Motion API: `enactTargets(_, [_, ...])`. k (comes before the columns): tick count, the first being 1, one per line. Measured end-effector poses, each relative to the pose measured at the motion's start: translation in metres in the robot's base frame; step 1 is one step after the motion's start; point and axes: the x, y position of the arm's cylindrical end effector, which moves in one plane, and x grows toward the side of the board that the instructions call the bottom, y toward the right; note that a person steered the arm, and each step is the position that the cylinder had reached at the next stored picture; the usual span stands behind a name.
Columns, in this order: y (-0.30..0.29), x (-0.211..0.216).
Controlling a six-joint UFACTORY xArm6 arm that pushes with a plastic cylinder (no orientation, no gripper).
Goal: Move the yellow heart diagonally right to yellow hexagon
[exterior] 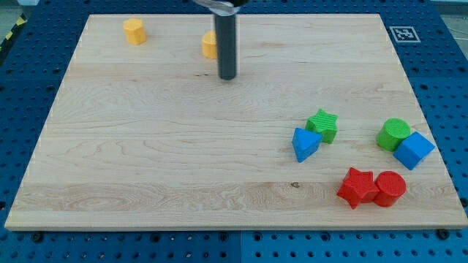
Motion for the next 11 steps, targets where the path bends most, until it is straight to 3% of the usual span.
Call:
enactTargets(1, [0.033,-0.011])
enactTargets(4, [-0.025,-0.067])
enactTargets(5, [-0.001,-0.069])
enactTargets(8, [-0.117,-0.099])
enactTargets(9, [-0.105,-0.090])
enactTargets(10, [-0.094,-0.031])
enactTargets(11, [-0.094,-0.006])
